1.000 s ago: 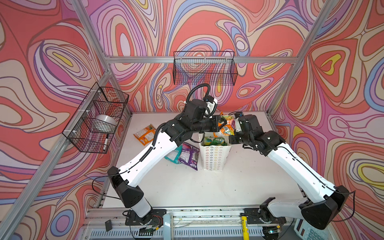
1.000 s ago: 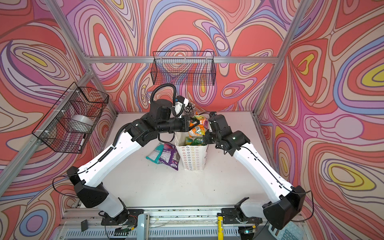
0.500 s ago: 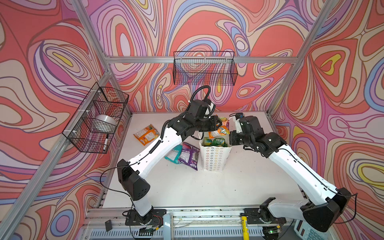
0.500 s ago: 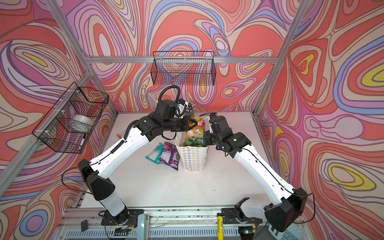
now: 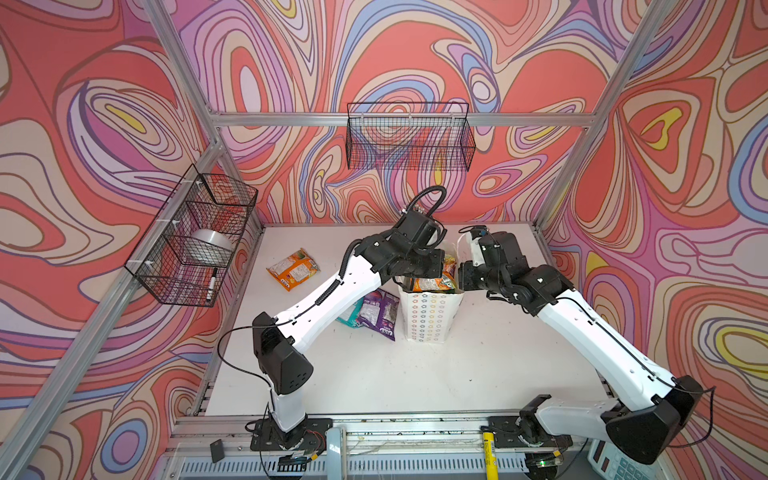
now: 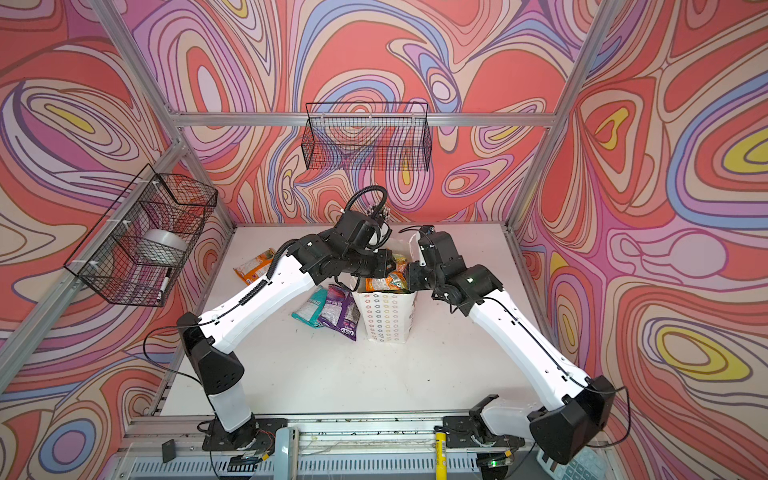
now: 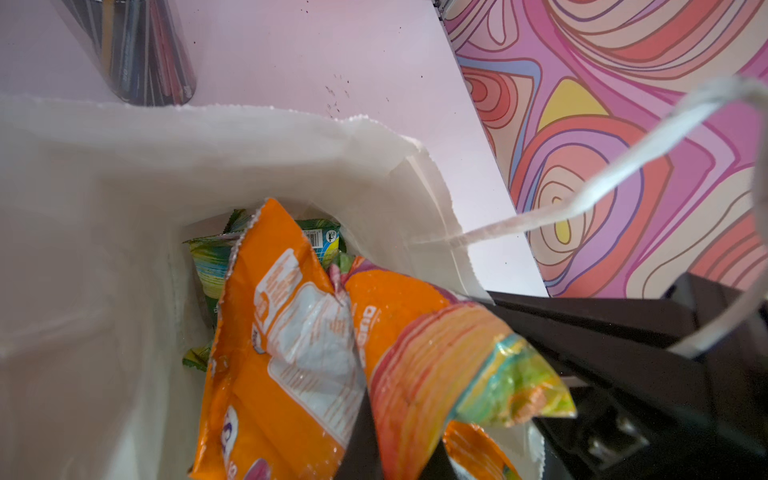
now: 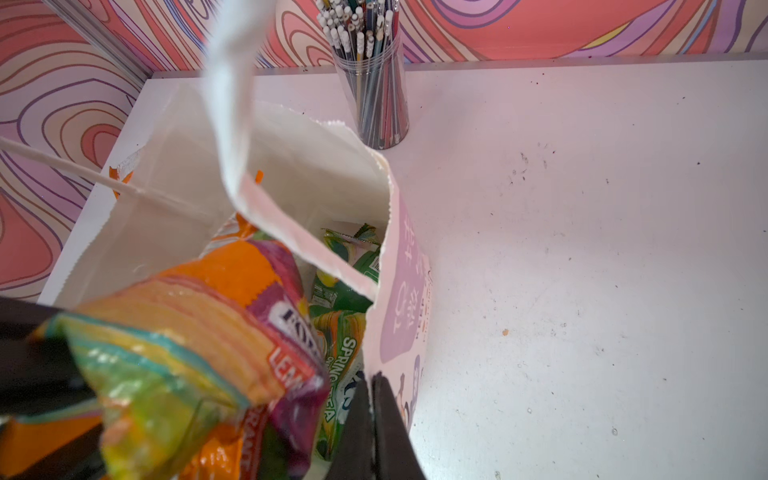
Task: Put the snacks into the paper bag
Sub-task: 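Lower the orange bag into the paper bag and open the left gripper, then raise the left gripper out of the paper bag toward the last orange bag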
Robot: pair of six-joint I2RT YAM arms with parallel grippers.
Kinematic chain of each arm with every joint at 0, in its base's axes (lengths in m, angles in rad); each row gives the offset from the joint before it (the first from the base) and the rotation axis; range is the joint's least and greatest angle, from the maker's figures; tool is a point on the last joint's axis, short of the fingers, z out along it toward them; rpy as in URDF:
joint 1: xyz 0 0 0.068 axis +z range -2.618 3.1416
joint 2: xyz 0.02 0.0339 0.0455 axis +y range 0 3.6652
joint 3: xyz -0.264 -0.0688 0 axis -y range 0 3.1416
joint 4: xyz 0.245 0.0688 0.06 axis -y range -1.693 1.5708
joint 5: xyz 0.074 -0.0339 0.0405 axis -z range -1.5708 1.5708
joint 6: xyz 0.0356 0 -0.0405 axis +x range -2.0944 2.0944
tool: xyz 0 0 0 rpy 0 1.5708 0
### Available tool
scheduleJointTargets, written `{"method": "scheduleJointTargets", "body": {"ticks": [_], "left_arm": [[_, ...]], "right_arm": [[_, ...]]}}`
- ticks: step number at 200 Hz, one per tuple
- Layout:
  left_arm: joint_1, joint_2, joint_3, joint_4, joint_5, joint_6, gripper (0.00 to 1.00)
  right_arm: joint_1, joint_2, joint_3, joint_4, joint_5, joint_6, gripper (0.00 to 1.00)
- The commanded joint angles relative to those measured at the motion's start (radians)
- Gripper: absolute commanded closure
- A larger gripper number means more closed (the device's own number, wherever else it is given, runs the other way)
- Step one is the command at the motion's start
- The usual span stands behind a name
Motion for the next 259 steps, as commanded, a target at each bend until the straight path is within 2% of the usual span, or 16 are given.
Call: {"method": "scheduleJointTargets", "body": {"ticks": [1, 62, 108, 151, 192, 214, 234, 259], "left_arm": [[-0.009, 0.02, 0.043, -0.046, -0.068, 0.029, 0.97], [-0.013, 0.117, 0.13, -0.115, -0.117, 0.053, 0.94], [-0.018, 0.153, 0.138, -0.138, -0.189, 0.063, 0.83], [-0.018, 0.18, 0.179, -0.153, -0.184, 0.067, 0.78], [-0.019, 0.14, 0.238, -0.159, -0.135, 0.074, 0.57], [-0.019, 0.07, 0.239, -0.127, -0.085, 0.089, 0.44], [-0.019, -0.001, 0.221, -0.085, -0.043, 0.113, 0.37], [-0.019, -0.097, 0.172, -0.02, 0.017, 0.138, 0.21]], "right_arm": [[0.009, -0.022, -0.001, 0.033, -0.014, 0.007, 1.0], [0.009, -0.021, -0.005, 0.037, -0.029, 0.016, 1.0], [0.009, -0.025, -0.007, 0.037, -0.019, 0.015, 1.0], [0.009, -0.021, 0.0, 0.036, -0.019, 0.014, 1.0], [0.009, -0.024, -0.001, 0.033, -0.016, 0.012, 1.0], [0.009, -0.025, -0.003, 0.035, -0.013, 0.01, 1.0], [0.009, -0.026, -0.003, 0.037, -0.011, 0.01, 1.0], [0.009, -0.024, -0.005, 0.038, -0.013, 0.009, 1.0]]}}
